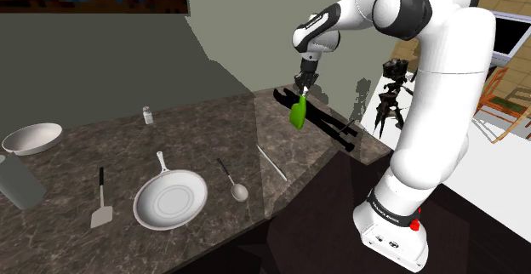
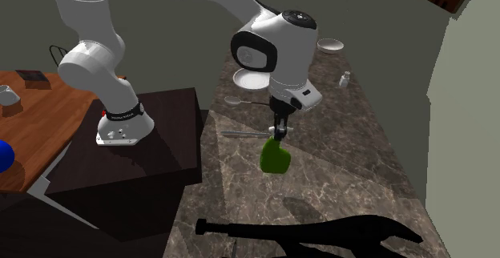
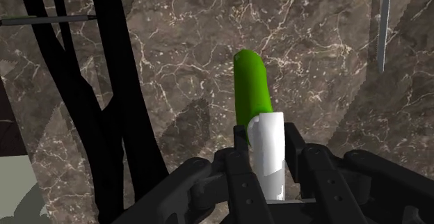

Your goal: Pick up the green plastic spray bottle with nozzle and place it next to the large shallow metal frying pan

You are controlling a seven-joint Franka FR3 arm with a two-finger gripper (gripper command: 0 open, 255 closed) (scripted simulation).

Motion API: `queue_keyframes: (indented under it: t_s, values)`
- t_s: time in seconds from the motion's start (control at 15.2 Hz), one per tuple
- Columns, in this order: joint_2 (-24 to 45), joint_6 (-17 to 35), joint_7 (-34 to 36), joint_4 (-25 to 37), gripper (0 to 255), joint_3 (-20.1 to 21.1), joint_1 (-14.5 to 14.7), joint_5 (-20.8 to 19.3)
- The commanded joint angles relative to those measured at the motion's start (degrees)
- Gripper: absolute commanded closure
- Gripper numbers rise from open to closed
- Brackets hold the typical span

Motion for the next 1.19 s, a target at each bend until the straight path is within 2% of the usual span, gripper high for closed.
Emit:
queue_keyframes:
  t_s: [0.0,1.12]
  values:
    - [-1.00,-1.24,0.27,0.30,255,-0.20,0.13,-0.48]
    - [-6.19,-12.86,1.99,7.14,255,-0.97,0.71,-3.10]
